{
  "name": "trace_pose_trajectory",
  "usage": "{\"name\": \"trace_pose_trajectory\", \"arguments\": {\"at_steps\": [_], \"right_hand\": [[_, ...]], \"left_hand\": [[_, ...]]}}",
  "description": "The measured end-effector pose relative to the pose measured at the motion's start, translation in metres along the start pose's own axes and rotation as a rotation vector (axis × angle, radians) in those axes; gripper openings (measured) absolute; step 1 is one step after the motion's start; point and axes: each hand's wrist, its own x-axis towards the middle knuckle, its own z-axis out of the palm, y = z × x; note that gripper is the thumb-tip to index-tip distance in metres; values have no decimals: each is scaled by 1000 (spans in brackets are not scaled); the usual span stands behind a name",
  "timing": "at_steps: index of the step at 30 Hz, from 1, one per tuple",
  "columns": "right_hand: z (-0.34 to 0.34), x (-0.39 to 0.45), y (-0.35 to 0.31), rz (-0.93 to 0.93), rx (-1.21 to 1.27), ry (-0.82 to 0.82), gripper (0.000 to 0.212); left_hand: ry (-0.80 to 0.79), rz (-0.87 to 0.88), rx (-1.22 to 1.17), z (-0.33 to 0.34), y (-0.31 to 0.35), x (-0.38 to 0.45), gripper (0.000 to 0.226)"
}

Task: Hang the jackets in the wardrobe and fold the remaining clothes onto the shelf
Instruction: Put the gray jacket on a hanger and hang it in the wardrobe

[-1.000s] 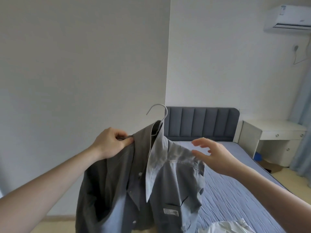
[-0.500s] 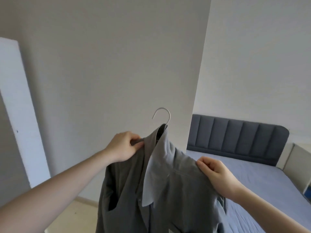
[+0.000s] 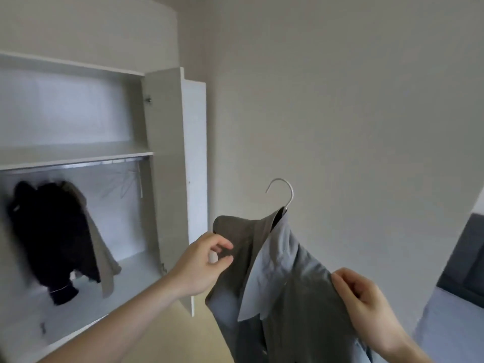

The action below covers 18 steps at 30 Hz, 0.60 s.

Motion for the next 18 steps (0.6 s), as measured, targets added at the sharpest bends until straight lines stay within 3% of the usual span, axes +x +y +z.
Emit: {"name": "trace_pose_trajectory", "arguments": {"at_steps": [4,18], "right_hand": [[63,43,1,-11,96,-94,28],[319,178,-31,91,304,-235,31]], "left_hand": [[90,-105,0,-45,-32,-20,8],[132,-442,0,-192,-195,-13,6]]}}
